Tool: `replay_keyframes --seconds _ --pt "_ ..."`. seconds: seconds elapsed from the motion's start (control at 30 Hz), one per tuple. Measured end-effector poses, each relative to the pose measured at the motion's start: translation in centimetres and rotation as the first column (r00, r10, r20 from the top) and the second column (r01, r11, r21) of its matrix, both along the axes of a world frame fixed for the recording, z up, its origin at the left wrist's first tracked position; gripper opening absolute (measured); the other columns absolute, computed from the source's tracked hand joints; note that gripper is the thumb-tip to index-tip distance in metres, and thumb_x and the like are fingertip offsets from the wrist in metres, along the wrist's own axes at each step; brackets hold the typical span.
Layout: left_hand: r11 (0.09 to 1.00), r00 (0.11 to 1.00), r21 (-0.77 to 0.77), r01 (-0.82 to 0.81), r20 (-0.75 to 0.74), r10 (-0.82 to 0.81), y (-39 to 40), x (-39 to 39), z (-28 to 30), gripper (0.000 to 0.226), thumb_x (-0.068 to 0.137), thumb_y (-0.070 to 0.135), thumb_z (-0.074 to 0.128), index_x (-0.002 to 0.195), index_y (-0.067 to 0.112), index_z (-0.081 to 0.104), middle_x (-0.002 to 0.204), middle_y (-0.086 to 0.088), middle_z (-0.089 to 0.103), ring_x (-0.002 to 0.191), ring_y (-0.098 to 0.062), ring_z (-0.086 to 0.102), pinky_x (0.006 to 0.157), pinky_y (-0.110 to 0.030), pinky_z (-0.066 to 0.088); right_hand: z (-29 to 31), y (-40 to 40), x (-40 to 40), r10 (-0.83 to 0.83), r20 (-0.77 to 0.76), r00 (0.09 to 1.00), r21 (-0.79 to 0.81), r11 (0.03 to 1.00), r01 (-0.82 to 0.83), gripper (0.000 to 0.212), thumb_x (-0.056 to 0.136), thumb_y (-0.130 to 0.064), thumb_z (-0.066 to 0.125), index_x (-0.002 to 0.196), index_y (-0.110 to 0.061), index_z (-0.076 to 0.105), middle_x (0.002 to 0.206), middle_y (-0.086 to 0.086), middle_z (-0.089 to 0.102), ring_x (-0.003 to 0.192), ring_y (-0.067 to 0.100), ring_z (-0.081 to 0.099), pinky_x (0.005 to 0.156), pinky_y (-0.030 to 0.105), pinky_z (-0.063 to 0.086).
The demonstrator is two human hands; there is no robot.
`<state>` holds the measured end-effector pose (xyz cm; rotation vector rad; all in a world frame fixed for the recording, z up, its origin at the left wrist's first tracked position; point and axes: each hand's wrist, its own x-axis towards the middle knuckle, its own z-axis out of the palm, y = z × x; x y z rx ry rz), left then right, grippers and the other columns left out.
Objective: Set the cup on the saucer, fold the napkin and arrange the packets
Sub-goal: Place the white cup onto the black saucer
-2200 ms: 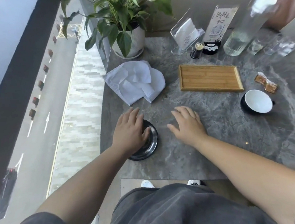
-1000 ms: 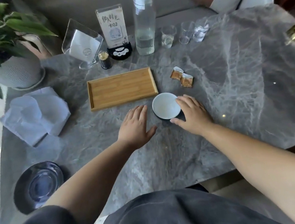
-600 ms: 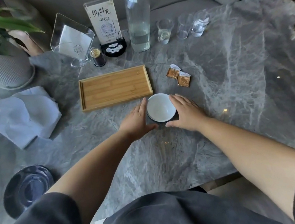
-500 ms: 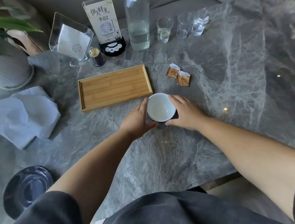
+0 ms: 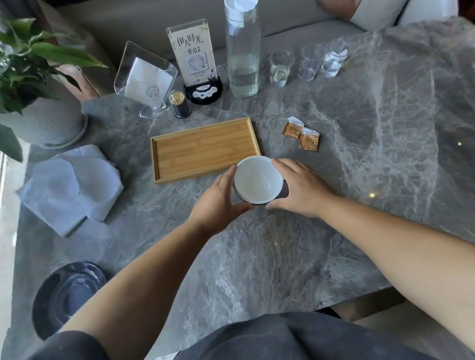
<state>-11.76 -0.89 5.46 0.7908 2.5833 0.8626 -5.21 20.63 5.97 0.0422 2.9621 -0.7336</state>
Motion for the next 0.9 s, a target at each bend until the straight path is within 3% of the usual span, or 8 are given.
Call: replay_keyframes --seconds 0.1,0.23,0.53,0.73,0.83,0.9 --pt "0.999 0.999 0.039 -0.015 -0.029 0.016 -2.4 0.1 1.0 0.099 0.072 0.045 0.078 0.149 0.016 0.023 0.15 -0.007 0.04 0.133 -0.022 0.04 0.099 -0.026 0.031 1.1 -2.2 0.0 0.02 -0.05 0.999 -0.012 1.0 -0.021 0.104 0.063 -0.055 0.077 0.145 -0.012 0.03 0.147 0.004 0.038 0.133 0.024 0.036 0.109 0.037 0.029" --pt "0.998 0.998 0.038 -0.051 -0.029 0.052 -6.4 0.7 2.0 0.1 0.071 0.048 0.077 0.149 0.016 0.024 0.15 -0.006 0.039 0.134 -0.022 0.039 0.105 -0.033 0.034 2.0 -5.9 0.0 0.043 -0.083 0.996 -0.015 0.999 -0.044 0.103 0.063 -0.054 0.079 0.144 -0.011 0.032 0.146 0.005 0.039 0.132 0.024 0.036 0.108 0.035 0.028" --pt "0.993 0.994 0.059 -0.104 -0.026 0.106 -18.7 2.6 2.9 0.097 0.07 0.054 0.077 0.147 0.022 0.028 0.147 0.0 0.044 0.131 -0.016 0.043 0.105 -0.035 0.039 2.6 -17.5 0.2 0.141 -0.081 0.987 -0.036 0.989 -0.145 0.103 0.063 -0.055 0.078 0.145 -0.015 0.03 0.145 0.002 0.038 0.132 0.021 0.035 0.106 0.032 0.027" --pt "0.978 0.98 0.065 -0.196 -0.026 0.198 -27.8 5.0 2.5 0.088 0.064 0.056 0.074 0.139 0.041 0.028 0.139 0.004 0.05 0.122 -0.012 0.048 0.094 -0.026 0.039 1.6 -26.5 0.5 0.221 -0.049 0.974 -0.064 0.973 -0.224 0.108 0.061 -0.057 0.078 0.145 -0.011 0.029 0.143 0.005 0.039 0.132 0.023 0.035 0.107 0.037 0.03" --pt "0.975 0.975 0.047 -0.217 -0.042 0.219 -32.2 6.0 1.6 0.092 0.066 0.046 0.078 0.143 0.03 0.03 0.138 0.0 0.052 0.123 -0.016 0.048 0.095 -0.025 0.038 0.5 -30.8 0.7 0.252 -0.046 0.967 -0.059 0.965 -0.255 0.111 0.059 -0.058 0.079 0.145 -0.009 0.03 0.142 0.006 0.04 0.132 0.023 0.036 0.107 0.036 0.031" --pt "0.97 0.97 0.053 -0.238 -0.036 0.24 -34.7 6.6 1.3 0.086 0.067 0.047 0.076 0.138 0.041 0.028 0.136 0.006 0.052 0.121 -0.007 0.046 0.091 -0.016 0.034 -0.1 -33.4 0.9 0.264 -0.038 0.964 -0.059 0.962 -0.266 0.111 0.058 -0.058 0.079 0.144 -0.009 0.031 0.141 0.006 0.041 0.131 0.023 0.037 0.105 0.033 0.03"
